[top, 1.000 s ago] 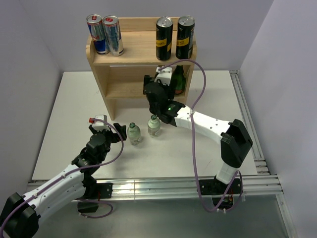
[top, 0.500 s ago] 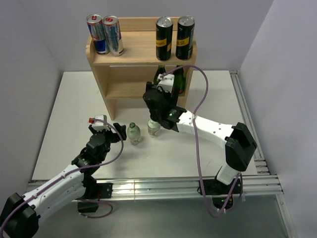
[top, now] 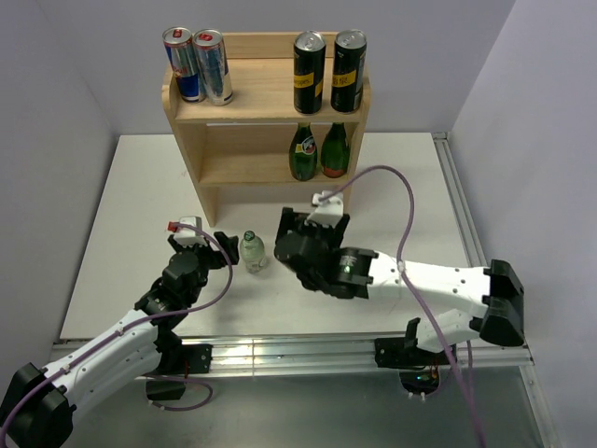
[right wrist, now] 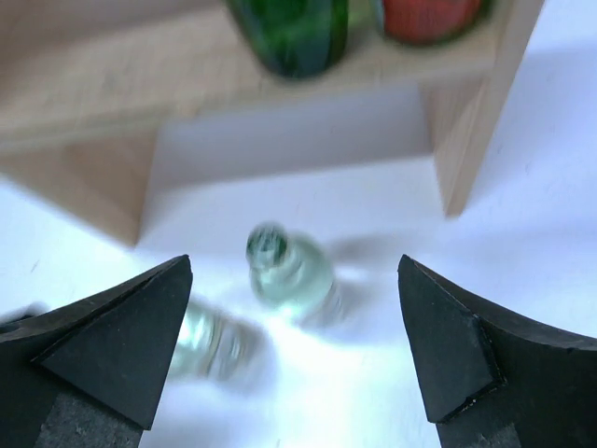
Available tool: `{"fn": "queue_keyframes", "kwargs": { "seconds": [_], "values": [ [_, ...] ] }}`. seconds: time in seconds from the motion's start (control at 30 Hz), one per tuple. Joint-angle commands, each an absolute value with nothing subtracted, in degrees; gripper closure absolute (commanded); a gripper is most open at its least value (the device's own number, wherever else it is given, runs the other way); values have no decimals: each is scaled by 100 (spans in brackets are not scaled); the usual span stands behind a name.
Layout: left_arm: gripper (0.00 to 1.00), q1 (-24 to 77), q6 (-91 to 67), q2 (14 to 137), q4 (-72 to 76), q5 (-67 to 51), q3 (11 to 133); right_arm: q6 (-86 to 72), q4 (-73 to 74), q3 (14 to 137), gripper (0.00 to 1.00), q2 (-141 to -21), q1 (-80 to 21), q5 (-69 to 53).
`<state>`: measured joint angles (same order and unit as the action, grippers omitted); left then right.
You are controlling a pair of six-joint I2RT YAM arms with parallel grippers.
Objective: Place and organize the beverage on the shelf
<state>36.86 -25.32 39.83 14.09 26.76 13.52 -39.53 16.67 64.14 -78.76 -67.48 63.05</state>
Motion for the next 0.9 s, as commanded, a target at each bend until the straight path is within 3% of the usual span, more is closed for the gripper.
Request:
{"fn": "queue_keyframes", "kwargs": {
  "seconds": [0.0,0.17,0.33,0.63,0.87],
  "values": [
    [1,3718,-2505,3946,1582,2146,1635,-5552,2924,6109,2,-7392,-7276,6890],
    [1,3884,-2593,4140,1397,1540,1863,-7749,4779,5793,2,-7163,-8040,7058],
    [1,4209,-2663,3666,1021,1775,2047,-9041,5703,5660,2,-7400,-8358,7023],
    [1,4280,-2637,3296,553,1646,2382,-9931,6354,5564,2,-7611,-8780,6979],
    [1,4342,-2855,4050,1124,1107,2040,-10520,6767,5265,1,-7445,-8921,6943]
  ]
}}
